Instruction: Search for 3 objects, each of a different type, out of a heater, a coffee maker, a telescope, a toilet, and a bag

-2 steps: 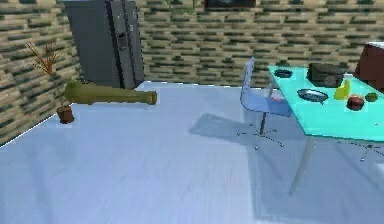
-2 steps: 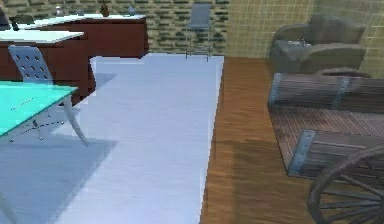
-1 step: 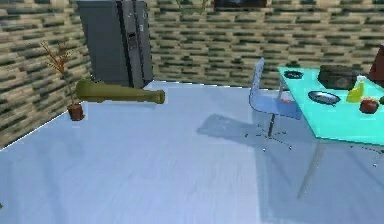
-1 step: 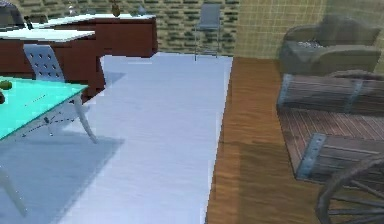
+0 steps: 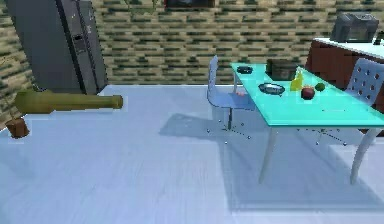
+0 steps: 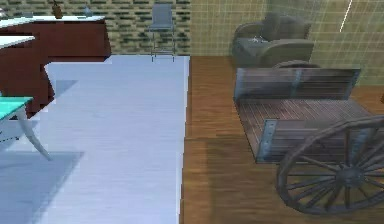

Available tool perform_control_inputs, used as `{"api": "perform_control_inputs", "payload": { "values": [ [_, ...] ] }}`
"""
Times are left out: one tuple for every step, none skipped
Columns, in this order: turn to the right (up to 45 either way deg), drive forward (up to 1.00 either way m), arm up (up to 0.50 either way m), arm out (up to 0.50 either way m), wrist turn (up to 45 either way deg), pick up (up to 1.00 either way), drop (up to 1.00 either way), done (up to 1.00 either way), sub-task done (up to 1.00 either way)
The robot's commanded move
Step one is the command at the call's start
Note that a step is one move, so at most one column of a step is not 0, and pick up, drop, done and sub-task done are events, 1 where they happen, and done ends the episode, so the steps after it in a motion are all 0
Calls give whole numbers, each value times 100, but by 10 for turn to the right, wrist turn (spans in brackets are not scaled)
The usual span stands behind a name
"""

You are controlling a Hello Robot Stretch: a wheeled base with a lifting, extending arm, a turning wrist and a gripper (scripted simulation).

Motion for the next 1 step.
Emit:
{"api": "perform_control_inputs", "payload": {
  "values": [
    [0,25,0,0,0,0,0,0,0]
  ]
}}
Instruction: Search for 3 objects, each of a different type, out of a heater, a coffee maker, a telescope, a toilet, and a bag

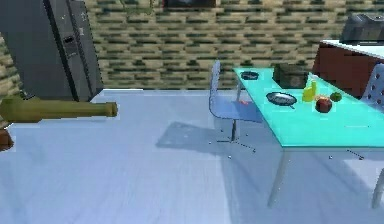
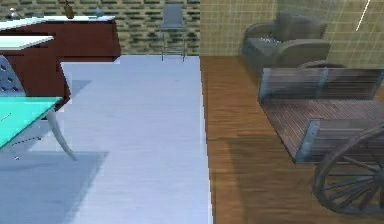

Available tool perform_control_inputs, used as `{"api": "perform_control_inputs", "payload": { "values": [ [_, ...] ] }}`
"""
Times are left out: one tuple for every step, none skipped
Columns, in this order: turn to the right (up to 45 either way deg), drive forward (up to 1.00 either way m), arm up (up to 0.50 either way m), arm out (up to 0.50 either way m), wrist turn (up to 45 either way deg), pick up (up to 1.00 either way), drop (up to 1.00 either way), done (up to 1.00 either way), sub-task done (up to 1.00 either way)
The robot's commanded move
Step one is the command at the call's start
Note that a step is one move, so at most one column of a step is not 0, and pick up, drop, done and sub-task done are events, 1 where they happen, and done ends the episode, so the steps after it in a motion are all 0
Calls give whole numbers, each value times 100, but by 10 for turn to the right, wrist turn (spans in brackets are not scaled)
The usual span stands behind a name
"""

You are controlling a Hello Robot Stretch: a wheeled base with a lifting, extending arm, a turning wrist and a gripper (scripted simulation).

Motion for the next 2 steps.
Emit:
{"api": "perform_control_inputs", "payload": {
  "values": [
    [-270,0,0,0,0,0,0,0,0],
    [0,20,0,0,0,0,0,0,0]
  ]
}}
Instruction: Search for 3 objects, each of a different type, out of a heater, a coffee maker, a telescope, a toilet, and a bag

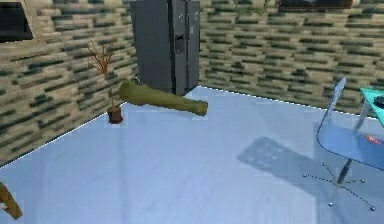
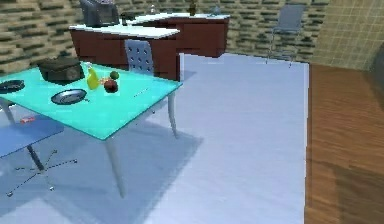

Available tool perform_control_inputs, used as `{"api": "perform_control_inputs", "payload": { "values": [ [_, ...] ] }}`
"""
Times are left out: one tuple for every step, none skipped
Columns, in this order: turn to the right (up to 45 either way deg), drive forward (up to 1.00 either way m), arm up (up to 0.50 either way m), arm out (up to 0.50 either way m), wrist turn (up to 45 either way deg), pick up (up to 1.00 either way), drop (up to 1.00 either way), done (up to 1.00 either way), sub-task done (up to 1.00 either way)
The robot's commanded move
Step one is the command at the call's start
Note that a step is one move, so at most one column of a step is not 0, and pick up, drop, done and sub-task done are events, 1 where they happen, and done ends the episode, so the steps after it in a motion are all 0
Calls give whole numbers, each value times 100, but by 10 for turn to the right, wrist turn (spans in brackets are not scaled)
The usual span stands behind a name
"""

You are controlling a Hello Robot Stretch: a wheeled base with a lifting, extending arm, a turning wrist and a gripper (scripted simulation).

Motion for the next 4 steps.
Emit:
{"api": "perform_control_inputs", "payload": {
  "values": [
    [90,0,0,0,0,0,0,0,0],
    [0,100,0,0,0,0,0,0,0],
    [90,0,0,0,0,0,0,0,0],
    [0,40,0,0,0,0,0,0,0]
  ]
}}
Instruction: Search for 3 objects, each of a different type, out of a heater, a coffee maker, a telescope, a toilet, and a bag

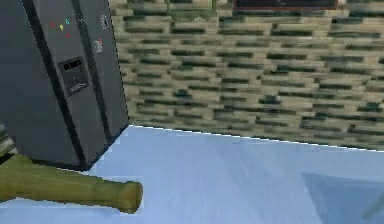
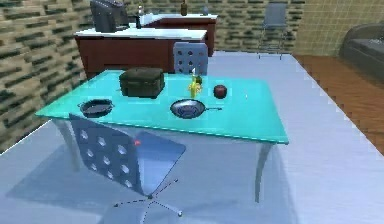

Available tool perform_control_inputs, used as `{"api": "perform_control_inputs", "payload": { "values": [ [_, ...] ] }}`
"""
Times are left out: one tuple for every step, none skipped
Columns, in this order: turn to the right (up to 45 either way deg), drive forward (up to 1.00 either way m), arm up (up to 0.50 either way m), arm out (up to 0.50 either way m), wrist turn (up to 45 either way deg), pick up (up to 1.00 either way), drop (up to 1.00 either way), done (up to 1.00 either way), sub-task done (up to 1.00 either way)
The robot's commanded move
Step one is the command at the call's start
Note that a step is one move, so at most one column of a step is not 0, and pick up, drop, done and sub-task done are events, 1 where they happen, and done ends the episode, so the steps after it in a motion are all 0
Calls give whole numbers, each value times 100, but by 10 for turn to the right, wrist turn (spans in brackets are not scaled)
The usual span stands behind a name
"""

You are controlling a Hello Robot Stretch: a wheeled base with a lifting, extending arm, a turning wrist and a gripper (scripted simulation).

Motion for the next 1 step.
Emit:
{"api": "perform_control_inputs", "payload": {
  "values": [
    [90,0,0,0,0,0,0,0,0]
  ]
}}
